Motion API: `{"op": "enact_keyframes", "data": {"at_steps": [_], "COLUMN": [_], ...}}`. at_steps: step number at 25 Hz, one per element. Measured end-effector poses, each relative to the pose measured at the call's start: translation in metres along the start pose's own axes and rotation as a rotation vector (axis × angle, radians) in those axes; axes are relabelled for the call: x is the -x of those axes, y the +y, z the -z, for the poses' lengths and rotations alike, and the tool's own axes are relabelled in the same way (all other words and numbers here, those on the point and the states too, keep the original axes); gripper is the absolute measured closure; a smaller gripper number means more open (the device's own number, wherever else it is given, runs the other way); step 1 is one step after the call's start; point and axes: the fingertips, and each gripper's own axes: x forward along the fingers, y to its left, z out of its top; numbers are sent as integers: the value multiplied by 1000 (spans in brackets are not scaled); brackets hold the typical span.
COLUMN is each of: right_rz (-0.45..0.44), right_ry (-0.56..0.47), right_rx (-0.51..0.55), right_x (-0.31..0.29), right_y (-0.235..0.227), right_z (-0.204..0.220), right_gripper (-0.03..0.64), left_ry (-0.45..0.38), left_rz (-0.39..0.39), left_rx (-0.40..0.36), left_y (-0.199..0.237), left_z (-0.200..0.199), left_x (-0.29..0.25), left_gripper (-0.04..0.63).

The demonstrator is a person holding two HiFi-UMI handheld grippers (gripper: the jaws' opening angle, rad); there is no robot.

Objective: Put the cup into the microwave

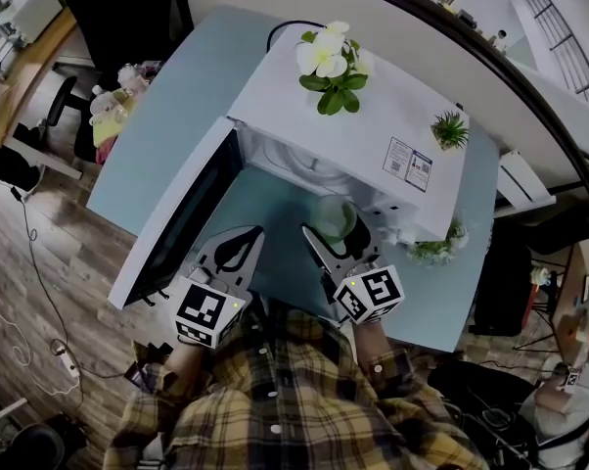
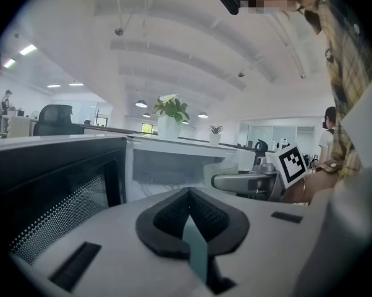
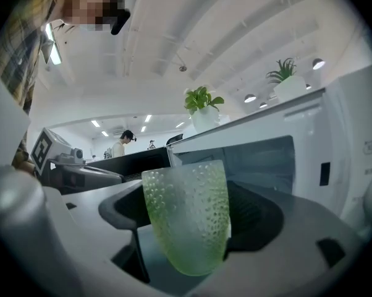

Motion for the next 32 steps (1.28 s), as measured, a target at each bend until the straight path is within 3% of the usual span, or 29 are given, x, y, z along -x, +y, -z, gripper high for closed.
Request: {"op": "enact_keyframes", "data": {"at_steps": [7,12,32], "right_rz": [7,21,197], "right_ry": [-50,-60,-90], "right_rx": [2,67,77], "right_x": [-23,-41,-95], "right_y": [-9,-12,-58], "right_z": [10,18,33], "right_gripper": [239,239,240], "left_ry": [15,24,45], "left_rz": [24,18,-15], "left_rx": [20,29,62], "left_y": [-3,-1,15], "left_z": [9,13,23], "left_x": [-3,-2,7], "left_gripper": [604,604,604]}}
